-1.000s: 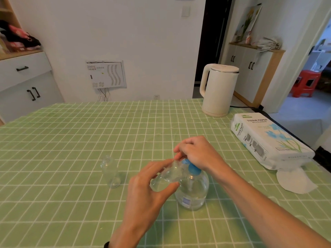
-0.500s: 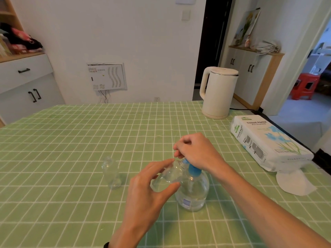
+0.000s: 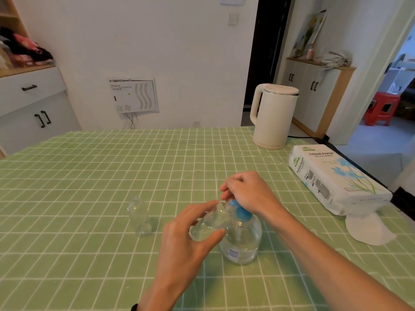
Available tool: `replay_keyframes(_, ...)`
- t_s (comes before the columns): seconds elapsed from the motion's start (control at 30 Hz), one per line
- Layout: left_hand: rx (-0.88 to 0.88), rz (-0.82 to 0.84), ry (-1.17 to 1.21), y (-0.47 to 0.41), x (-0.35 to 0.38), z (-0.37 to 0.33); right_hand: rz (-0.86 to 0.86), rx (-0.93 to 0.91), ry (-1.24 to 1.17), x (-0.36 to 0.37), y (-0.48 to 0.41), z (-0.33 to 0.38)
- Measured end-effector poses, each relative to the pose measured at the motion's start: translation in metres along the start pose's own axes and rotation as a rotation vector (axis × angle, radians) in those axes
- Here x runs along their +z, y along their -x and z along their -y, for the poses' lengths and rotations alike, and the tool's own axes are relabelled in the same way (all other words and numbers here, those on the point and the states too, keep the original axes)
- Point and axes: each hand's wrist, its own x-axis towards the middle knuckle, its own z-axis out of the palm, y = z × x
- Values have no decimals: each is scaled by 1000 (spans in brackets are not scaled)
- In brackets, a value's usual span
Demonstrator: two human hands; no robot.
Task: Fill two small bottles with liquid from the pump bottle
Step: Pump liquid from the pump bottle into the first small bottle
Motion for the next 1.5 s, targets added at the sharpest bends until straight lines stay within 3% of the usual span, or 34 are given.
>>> replay_keyframes(0.17,12,3,-6,-2,-2,-1,-3,-37,89,-3,-2,9)
replay_keyframes(0.7,10,9,3,0,1,3,11,10,0,2,0,-2)
replay_keyframes(0.9,11,18,14,-1,-1,0,4,-36,114,-4,-2,9)
replay_keyframes(1.27,-7,37,59,-1,2,4,5,-3,-12,1,-4,-3)
replay_keyframes(1.5,-2,27,53,-3,-1,0,25,5,45,-3,-3,6)
